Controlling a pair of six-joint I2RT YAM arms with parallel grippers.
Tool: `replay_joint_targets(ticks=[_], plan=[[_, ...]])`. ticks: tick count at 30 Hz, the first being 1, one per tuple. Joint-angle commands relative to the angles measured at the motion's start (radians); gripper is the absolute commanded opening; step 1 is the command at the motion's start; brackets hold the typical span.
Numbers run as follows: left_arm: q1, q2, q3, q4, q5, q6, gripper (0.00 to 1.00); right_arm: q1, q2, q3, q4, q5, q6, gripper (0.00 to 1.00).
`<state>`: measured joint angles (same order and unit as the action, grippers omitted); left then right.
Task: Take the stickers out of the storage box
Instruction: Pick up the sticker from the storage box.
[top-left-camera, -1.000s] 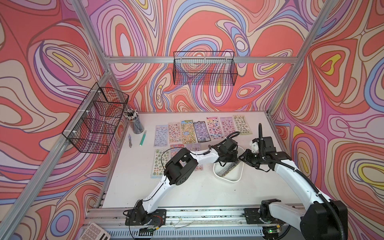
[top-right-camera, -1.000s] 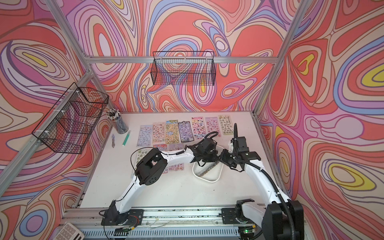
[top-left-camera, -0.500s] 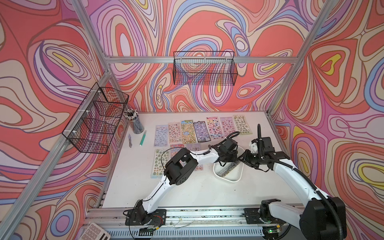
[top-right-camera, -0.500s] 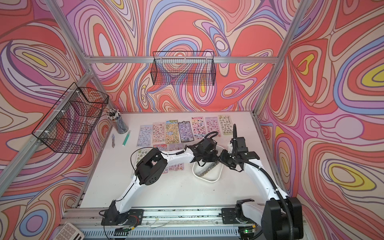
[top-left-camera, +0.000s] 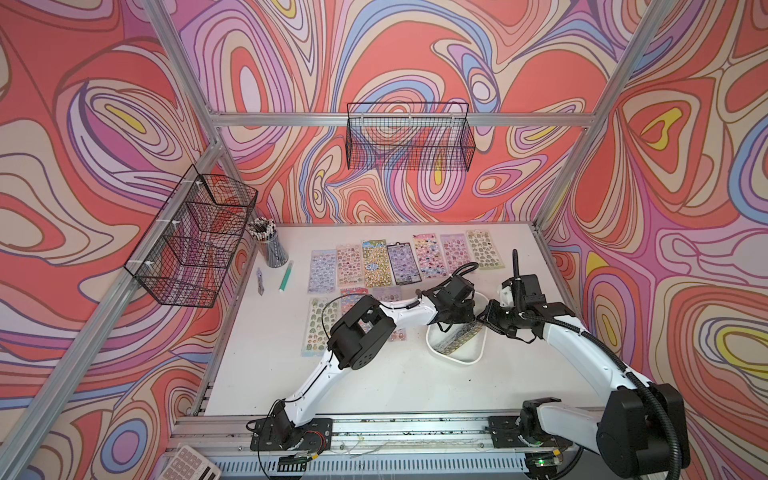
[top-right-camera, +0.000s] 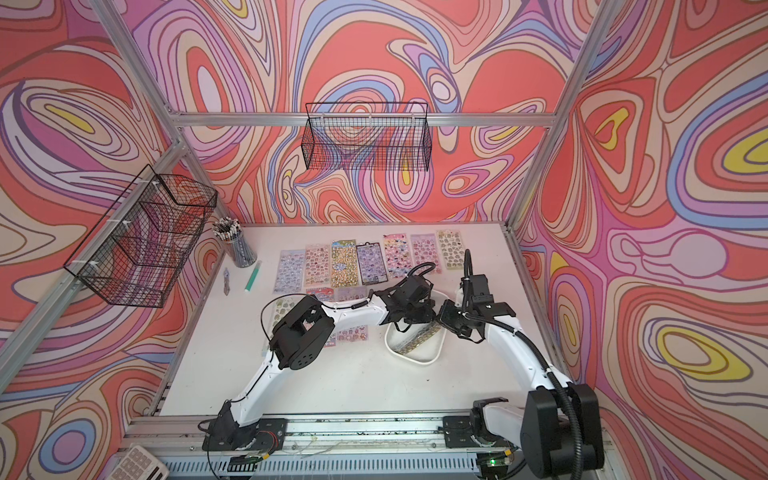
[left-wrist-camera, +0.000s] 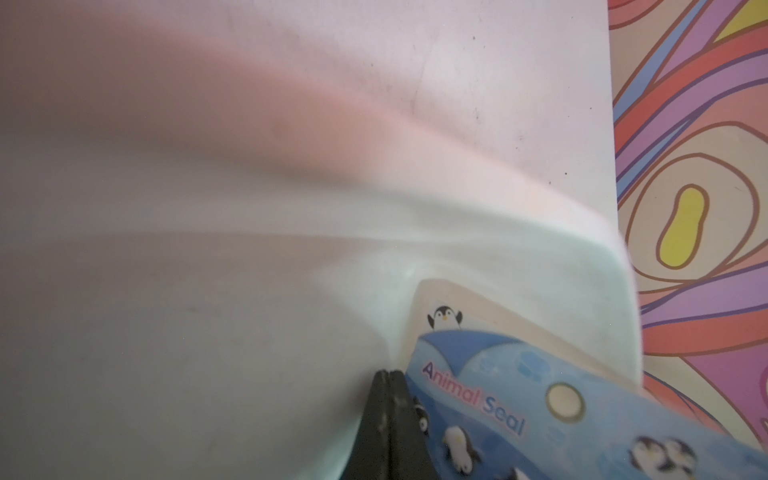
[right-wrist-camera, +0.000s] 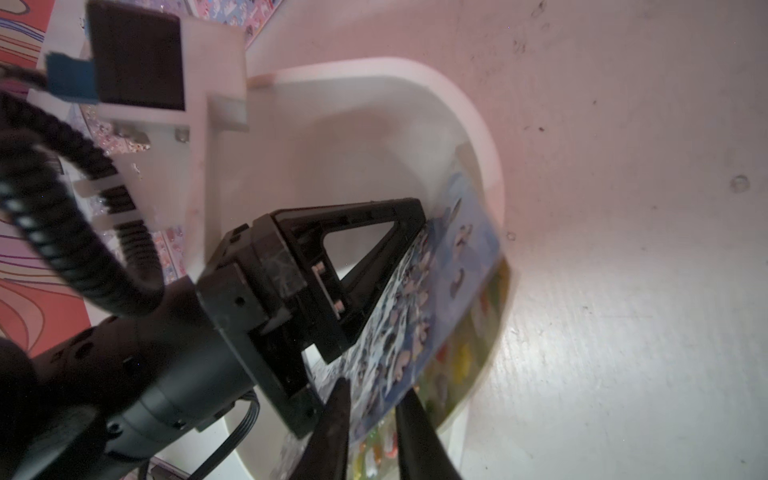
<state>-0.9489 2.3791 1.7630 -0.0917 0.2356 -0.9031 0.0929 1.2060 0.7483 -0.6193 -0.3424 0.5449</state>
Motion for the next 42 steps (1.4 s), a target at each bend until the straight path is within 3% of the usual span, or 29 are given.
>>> replay_joint_targets(ticks=[1, 11, 14, 18, 21, 26, 33, 38, 42], plan=[[0.004, -0.008, -0.024, -0.022, -0.001, -0.020, 0.00, 0.002, 0.014, -0.018, 0.025, 0.020, 0.009, 0.18], [0.007, -0.018, -0.027, -0.022, -0.010, -0.017, 0.00, 0.002, 0.018, -0.007, 0.042, 0.035, 0.023, 0.01], [0.012, -0.031, -0.010, -0.040, -0.024, -0.003, 0.00, 0.002, 0.011, 0.006, 0.031, 0.042, 0.023, 0.00], [0.023, -0.048, 0.021, -0.069, -0.033, 0.029, 0.25, 0.001, 0.002, 0.035, 0.008, 0.049, 0.017, 0.00], [0.032, -0.068, 0.051, -0.095, -0.052, 0.059, 0.35, 0.001, -0.018, 0.079, -0.031, 0.067, 0.005, 0.00], [0.046, -0.100, 0.145, -0.166, -0.089, 0.127, 0.42, 0.002, -0.045, 0.165, -0.107, 0.074, -0.019, 0.00], [0.078, -0.190, 0.242, -0.290, -0.146, 0.204, 0.42, 0.002, -0.061, 0.285, -0.195, 0.050, -0.053, 0.00], [0.110, -0.329, 0.152, -0.358, -0.156, 0.242, 0.40, 0.002, -0.056, 0.368, -0.245, 0.022, -0.087, 0.00], [0.137, -0.491, -0.111, -0.333, -0.186, 0.232, 0.35, 0.002, -0.041, 0.438, -0.293, 0.000, -0.138, 0.00]])
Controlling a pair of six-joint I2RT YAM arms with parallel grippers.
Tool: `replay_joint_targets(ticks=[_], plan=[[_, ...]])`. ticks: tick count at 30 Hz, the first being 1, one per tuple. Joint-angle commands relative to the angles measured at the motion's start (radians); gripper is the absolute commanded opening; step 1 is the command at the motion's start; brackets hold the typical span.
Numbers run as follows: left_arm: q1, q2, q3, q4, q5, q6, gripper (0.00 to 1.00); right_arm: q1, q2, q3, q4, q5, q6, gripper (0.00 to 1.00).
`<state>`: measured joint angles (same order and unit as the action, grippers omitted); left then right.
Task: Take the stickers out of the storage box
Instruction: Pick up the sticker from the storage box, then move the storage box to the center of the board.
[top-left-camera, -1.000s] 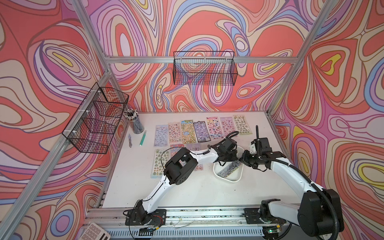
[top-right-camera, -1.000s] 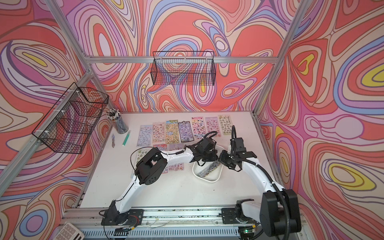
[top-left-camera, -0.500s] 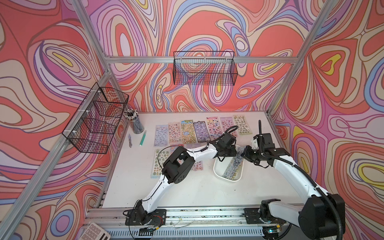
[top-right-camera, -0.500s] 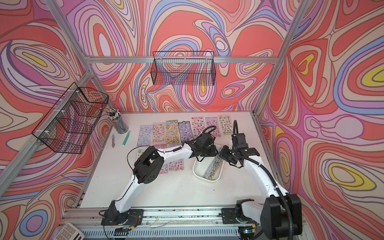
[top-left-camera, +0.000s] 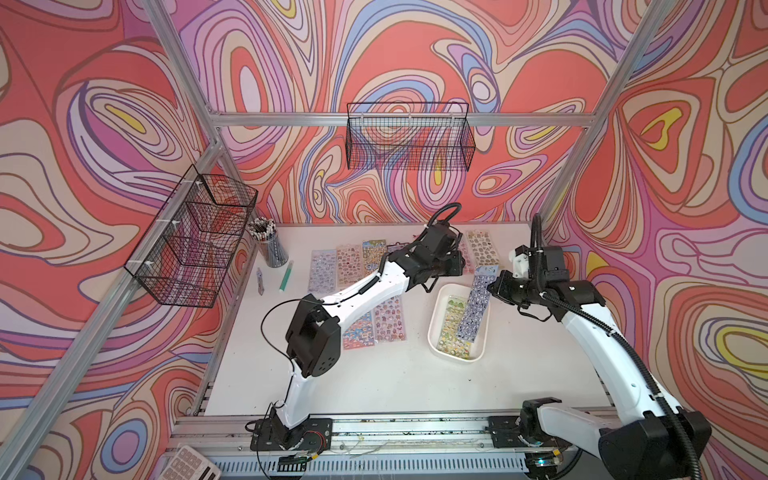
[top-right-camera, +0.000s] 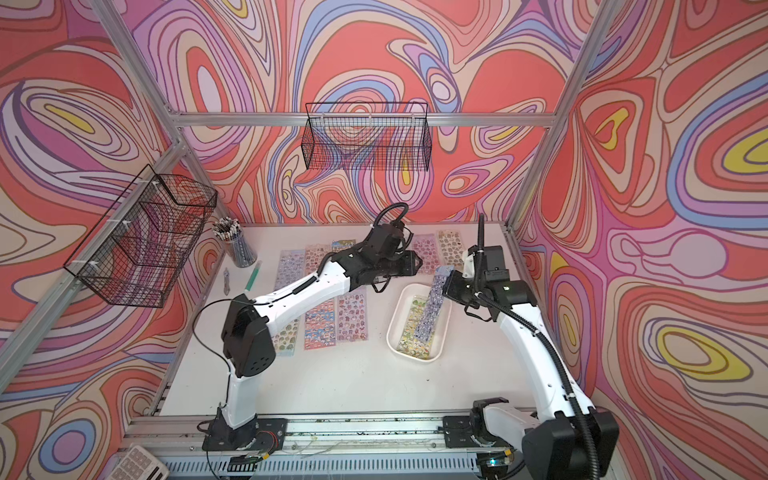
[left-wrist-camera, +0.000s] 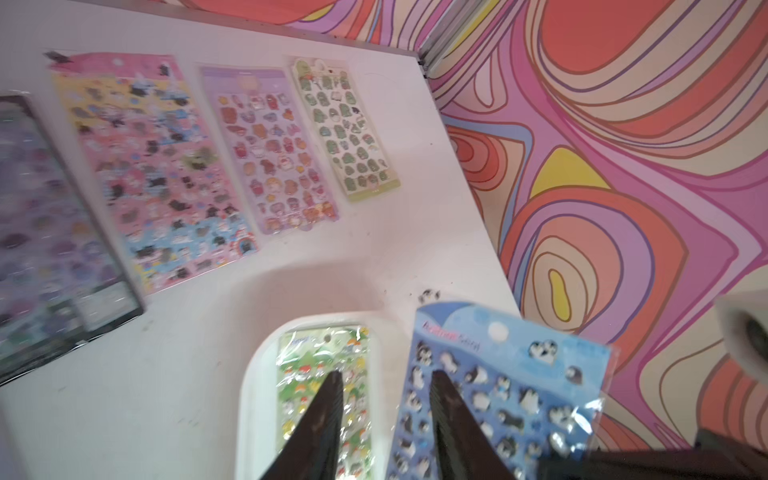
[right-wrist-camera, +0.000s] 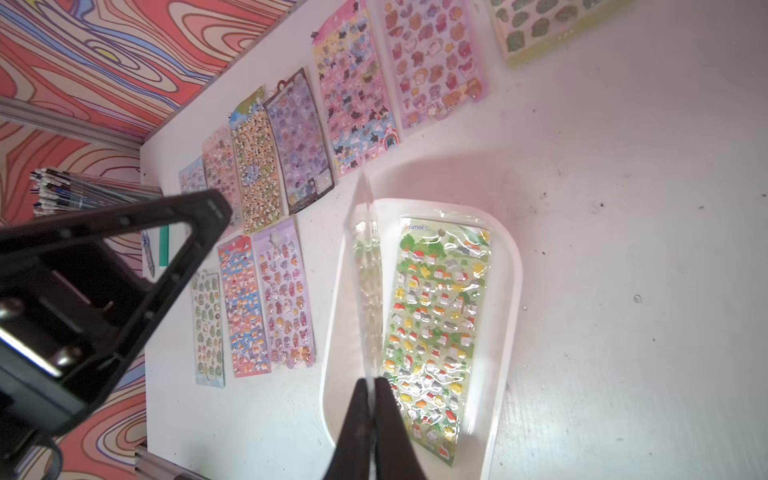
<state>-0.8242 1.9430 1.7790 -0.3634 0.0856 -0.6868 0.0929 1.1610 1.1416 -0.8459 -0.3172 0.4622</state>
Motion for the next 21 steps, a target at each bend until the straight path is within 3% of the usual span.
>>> replay_joint_targets(ticks=[1, 4, 12, 21], plan=[[0.022, -0.087, -0.194, -0.049, -0.042, 0.005, 0.33, 0.002, 0.007, 0.063, -0.078, -0.029, -0.070, 0.00], [0.040, -0.133, -0.334, -0.045, -0.053, -0.010, 0.27, 0.002, 0.021, 0.111, -0.104, -0.065, -0.104, 0.00], [0.018, -0.124, -0.517, 0.070, -0.012, -0.092, 0.24, 0.002, 0.022, 0.144, -0.074, -0.204, -0.107, 0.00], [-0.090, 0.005, -0.401, 0.092, -0.030, -0.142, 0.24, 0.002, -0.009, 0.113, -0.029, -0.278, -0.090, 0.00]])
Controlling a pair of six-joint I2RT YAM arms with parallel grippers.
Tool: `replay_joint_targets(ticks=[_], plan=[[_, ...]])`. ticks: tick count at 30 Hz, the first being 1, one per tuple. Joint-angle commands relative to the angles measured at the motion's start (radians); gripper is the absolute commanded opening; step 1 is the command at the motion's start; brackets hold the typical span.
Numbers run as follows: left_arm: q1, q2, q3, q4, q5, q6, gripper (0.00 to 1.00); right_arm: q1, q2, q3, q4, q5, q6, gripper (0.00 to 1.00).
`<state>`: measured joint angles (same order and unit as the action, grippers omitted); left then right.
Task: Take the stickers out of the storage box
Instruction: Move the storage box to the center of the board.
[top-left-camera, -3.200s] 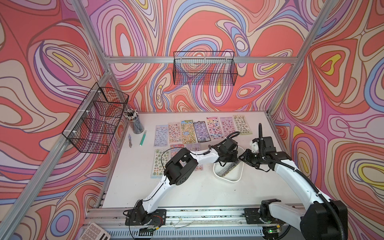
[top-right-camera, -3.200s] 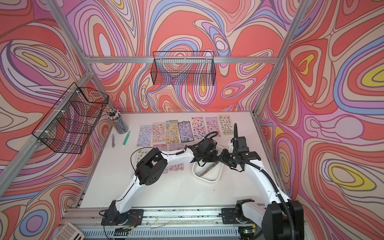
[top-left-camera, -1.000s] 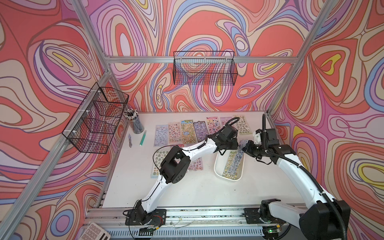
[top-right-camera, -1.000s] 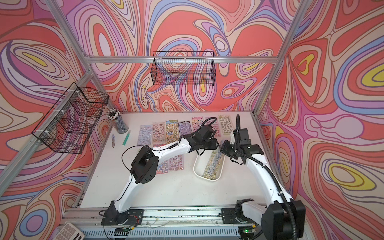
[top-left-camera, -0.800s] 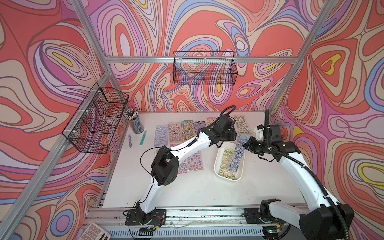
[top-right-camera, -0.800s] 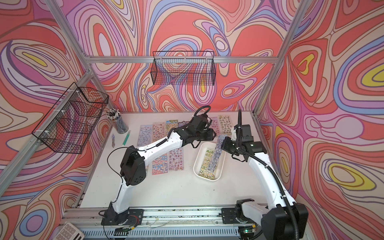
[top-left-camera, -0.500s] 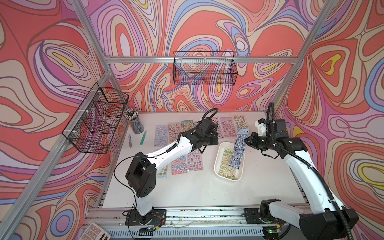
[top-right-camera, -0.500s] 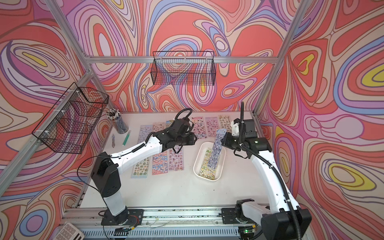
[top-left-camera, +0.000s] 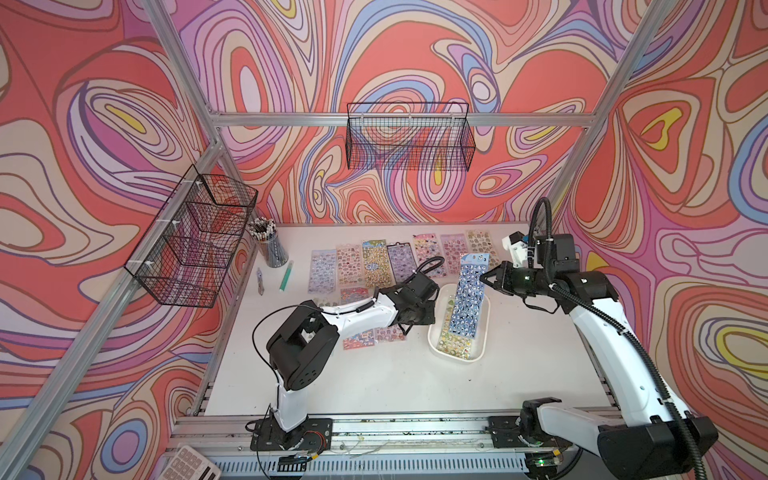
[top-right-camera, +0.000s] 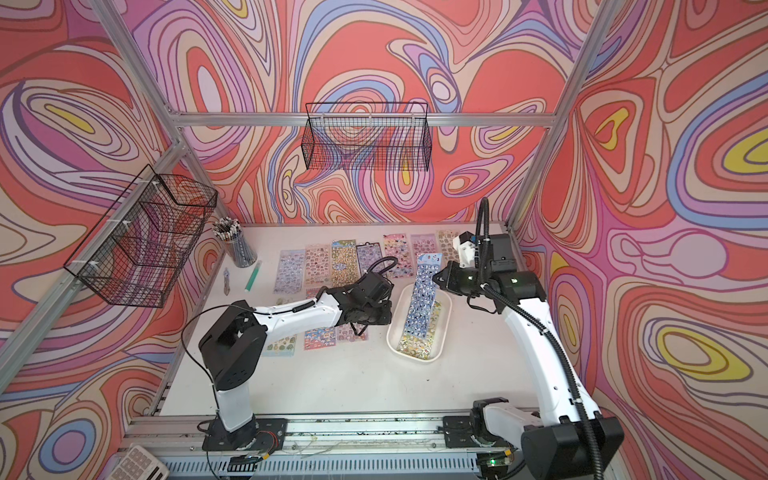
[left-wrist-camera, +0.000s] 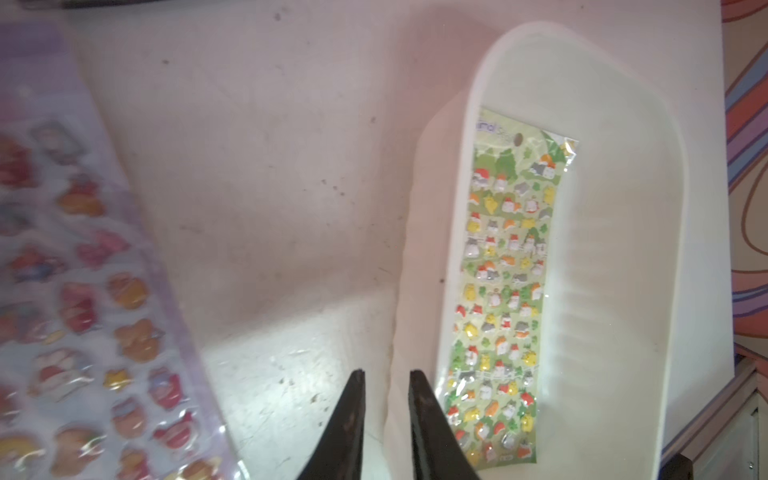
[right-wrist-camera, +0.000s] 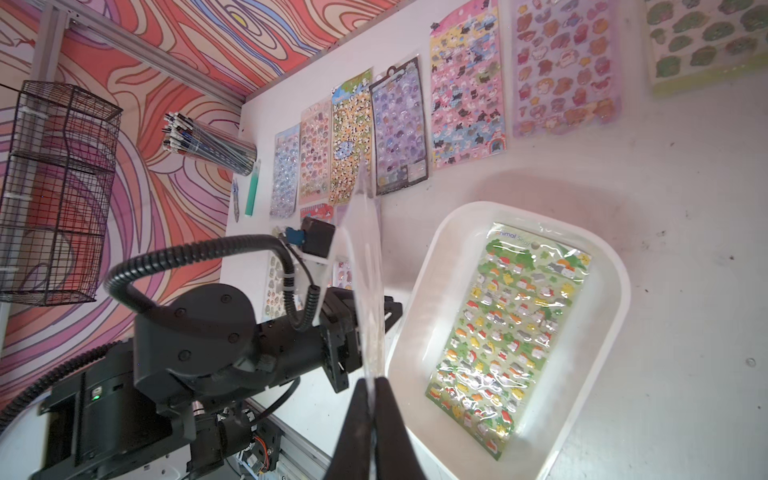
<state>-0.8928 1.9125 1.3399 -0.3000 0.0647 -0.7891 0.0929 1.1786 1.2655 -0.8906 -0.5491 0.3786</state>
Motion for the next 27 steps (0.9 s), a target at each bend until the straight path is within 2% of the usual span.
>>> replay_joint_targets(ticks=[1, 9, 13, 16, 20, 27], plan=[[-0.029, 0.050, 0.054, 0.063, -0.010, -0.046, 0.23, 0.002, -0.029, -0.015, 0.020, -0.051, -0.006, 0.00], [-0.087, 0.169, 0.228, 0.053, -0.009, -0.075, 0.23, 0.002, -0.046, -0.031, 0.054, -0.126, -0.007, 0.00], [-0.087, 0.141, 0.209, 0.054, -0.031, -0.082, 0.23, 0.001, -0.038, -0.017, 0.052, -0.145, -0.009, 0.00], [-0.069, 0.017, 0.082, 0.071, -0.102, -0.073, 0.24, 0.002, -0.036, -0.013, 0.050, -0.146, -0.008, 0.00], [-0.003, -0.216, -0.146, 0.087, -0.172, -0.072, 0.26, 0.009, -0.021, -0.027, 0.034, -0.146, -0.029, 0.00], [0.093, -0.622, -0.403, -0.029, -0.327, -0.012, 0.27, 0.082, 0.039, -0.135, 0.131, -0.137, -0.047, 0.00]])
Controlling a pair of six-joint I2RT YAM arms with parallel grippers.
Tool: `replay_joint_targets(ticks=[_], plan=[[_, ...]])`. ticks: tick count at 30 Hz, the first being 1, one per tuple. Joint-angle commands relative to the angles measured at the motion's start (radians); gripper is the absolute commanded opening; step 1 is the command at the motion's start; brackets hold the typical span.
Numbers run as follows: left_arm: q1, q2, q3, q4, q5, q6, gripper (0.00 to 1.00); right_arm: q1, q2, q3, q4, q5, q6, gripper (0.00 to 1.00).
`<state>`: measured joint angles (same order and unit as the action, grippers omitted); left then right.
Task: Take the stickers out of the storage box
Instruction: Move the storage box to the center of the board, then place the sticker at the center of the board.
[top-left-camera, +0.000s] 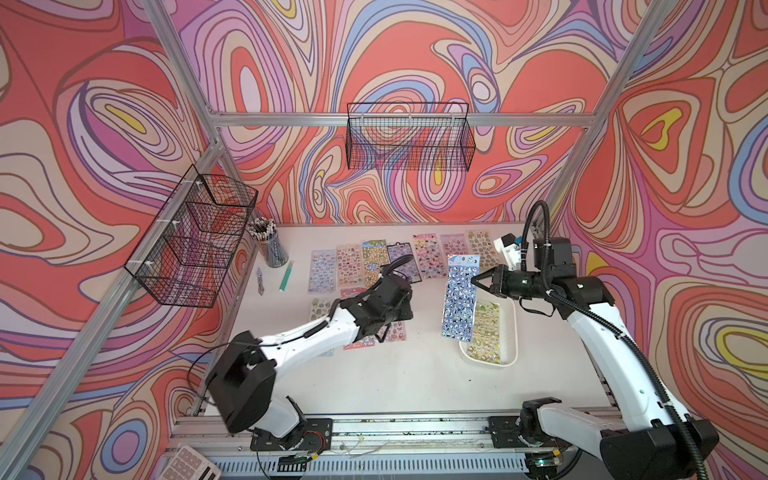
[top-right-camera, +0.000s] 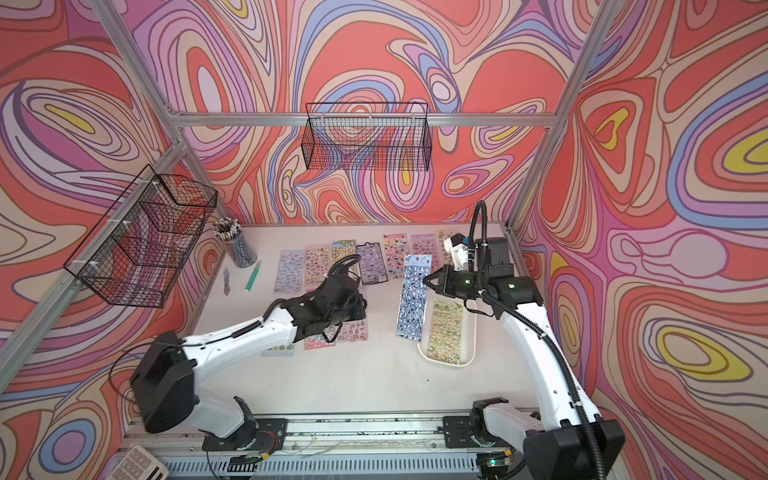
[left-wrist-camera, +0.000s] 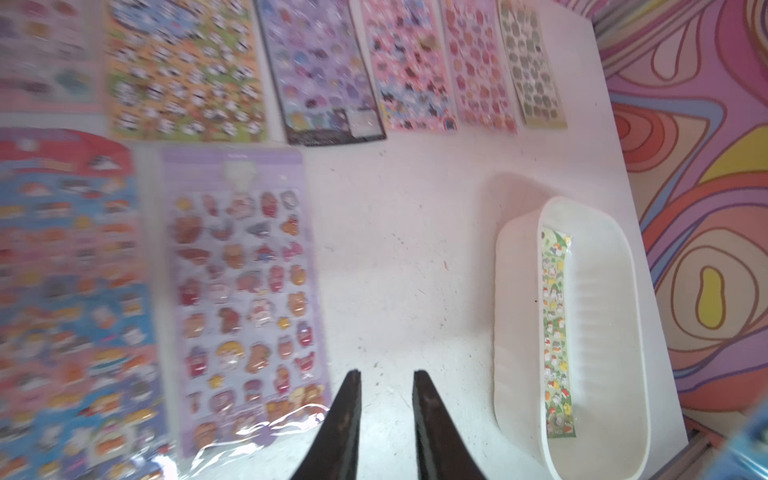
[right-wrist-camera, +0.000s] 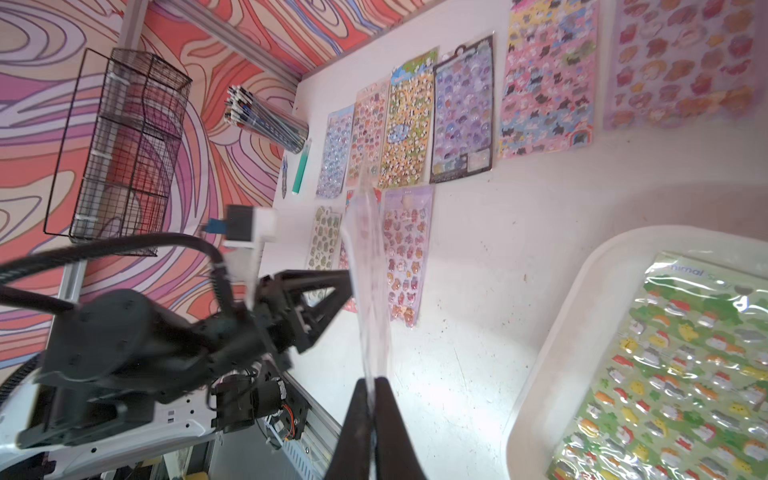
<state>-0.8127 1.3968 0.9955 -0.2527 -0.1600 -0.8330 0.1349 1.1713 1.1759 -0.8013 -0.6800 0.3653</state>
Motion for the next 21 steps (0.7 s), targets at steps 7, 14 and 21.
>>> replay_joint_targets(ticks=[7, 14, 21], plan=[[0.054, -0.342, -0.129, -0.207, -0.153, 0.082, 0.28, 0.163, 0.295, -0.098, 0.239, 0.043, -0.019, 0.00], [0.056, -0.410, -0.187, -0.247, -0.138, 0.068, 0.28, 0.170, 0.563, 0.005, 0.268, 0.061, -0.078, 0.00], [0.056, -0.392, -0.201, -0.235, -0.121, 0.060, 0.27, 0.172, 0.730, 0.078, 0.281, 0.079, -0.093, 0.00]])
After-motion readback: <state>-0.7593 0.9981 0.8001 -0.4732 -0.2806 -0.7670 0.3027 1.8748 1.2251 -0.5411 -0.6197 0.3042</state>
